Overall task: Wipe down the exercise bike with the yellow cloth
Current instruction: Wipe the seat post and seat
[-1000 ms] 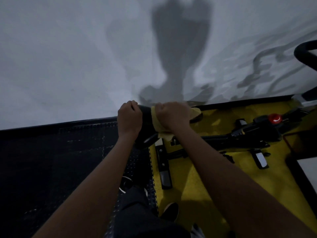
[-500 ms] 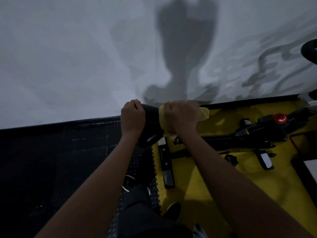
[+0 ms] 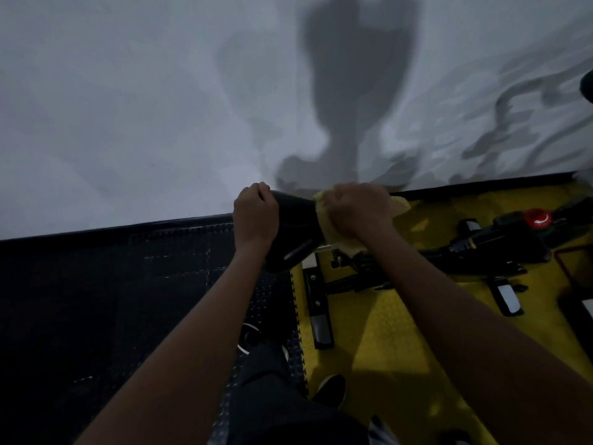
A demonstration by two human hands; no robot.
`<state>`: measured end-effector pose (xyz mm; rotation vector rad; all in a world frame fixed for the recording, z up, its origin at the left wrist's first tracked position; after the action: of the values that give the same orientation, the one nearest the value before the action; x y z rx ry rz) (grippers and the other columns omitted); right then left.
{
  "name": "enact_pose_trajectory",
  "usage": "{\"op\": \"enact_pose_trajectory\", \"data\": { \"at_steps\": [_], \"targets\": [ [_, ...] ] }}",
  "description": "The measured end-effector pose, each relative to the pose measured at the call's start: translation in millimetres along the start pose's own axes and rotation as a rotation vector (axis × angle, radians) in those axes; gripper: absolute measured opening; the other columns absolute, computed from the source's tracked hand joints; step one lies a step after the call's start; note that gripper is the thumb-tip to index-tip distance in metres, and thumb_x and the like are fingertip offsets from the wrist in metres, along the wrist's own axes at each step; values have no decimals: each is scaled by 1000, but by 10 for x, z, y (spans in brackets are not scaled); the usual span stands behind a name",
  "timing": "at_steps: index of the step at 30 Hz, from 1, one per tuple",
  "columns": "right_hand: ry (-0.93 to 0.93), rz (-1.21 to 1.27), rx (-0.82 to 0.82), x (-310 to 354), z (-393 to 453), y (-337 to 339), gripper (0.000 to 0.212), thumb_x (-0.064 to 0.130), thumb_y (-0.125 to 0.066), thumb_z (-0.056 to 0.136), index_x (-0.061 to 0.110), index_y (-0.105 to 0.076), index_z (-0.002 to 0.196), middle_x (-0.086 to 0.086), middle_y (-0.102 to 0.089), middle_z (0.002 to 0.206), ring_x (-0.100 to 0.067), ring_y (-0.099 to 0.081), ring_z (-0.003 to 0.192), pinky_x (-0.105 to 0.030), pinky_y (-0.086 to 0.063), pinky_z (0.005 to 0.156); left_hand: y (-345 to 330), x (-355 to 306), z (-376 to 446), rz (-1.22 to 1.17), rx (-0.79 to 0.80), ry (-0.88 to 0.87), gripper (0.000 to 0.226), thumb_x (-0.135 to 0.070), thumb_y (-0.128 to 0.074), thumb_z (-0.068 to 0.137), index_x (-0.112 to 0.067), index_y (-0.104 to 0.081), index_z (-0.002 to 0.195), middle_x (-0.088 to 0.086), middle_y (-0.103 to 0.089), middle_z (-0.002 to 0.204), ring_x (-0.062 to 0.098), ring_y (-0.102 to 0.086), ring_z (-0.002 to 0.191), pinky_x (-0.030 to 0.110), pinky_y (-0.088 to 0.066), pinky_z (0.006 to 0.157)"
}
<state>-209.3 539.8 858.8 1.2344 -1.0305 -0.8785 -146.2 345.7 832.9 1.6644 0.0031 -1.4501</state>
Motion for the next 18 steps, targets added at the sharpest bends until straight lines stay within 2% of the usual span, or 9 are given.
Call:
{"op": "enact_pose_trajectory", "data": {
  "at_steps": [2,4,7,8,10,12,13,16,18],
  "targets": [
    [81,52,-1,443,-31,-131,55,48,-24,103,16,-67,111,-9,-71,100,-28,-61,82,-35,-36,74,3,4,-2,15,4,-7,35,-18,-39,100,0,-60,79,11,-62,76,25,-55,73,34,-37,63],
    [171,122,2,784,-172,-246,56,45,-19,102,18,-62,124,-5,-68,119,-30,-62,101,-40,-40,85,15,5,1,27,1,-9,33,-13,-41,99,-2,-52,70,5,-51,63,26,-47,64,30,-26,59],
    [338,134,-1,679,-285,-211,57,48,-19,101,21,-57,134,-3,-61,136,-31,-56,117,-43,-40,96,25,12,-5,4,1,23,33,-14,-40,100,-4,-51,70,3,-50,64,23,-45,64,28,-21,56],
    [372,134,-17,518,-295,-169,54,47,-24,102,20,-59,133,-5,-63,134,-31,-59,115,-43,-42,95,22,16,-8,-12,3,34,34,-17,-39,100,-3,-53,72,5,-54,68,22,-48,66,28,-25,57],
    [351,63,-57,169,-260,-74,49,45,-29,103,16,-68,110,-8,-72,105,-30,-66,92,-35,-44,78,6,19,-7,-37,12,37,35,-20,-39,101,-2,-62,82,7,-63,80,21,-54,75,29,-36,65],
    [215,16,-129,-28,-162,28,48,45,-30,100,16,-62,77,-5,-63,71,-27,-61,65,-30,-31,64,-12,2,-12,-52,18,33,37,-23,-38,101,-1,-66,89,7,-66,86,21,-59,80,33,-44,71],
    [140,-10,-124,1,-96,29,49,46,-29,100,17,-57,71,-3,-56,64,-27,-57,60,-31,-28,63,-11,-6,-10,-53,14,31,38,-24,-38,101,-2,-66,89,7,-66,86,21,-59,81,35,-46,73],
    [38,19,-29,403,41,-91,57,46,-21,102,15,-66,84,-8,-63,75,-26,-55,66,-33,-31,66,-15,15,-2,-42,13,28,37,-22,-38,100,-1,-64,86,8,-65,81,22,-59,76,37,-46,68],
    [158,86,-8,771,32,-170,57,40,-17,102,15,-67,112,-12,-70,104,-32,-63,86,-36,-36,71,-8,36,8,-38,16,29,34,-16,-39,100,-2,-58,76,7,-58,70,19,-52,65,35,-36,59]
  ]
}}
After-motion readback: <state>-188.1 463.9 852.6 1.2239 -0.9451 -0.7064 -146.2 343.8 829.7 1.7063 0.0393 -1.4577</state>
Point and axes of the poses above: each hand's wrist, its own z-axis towards the middle knuckle, its own y-axis out of the back of the hand, x = y × z, the point moved 6 cm from there along z, towards the middle knuckle
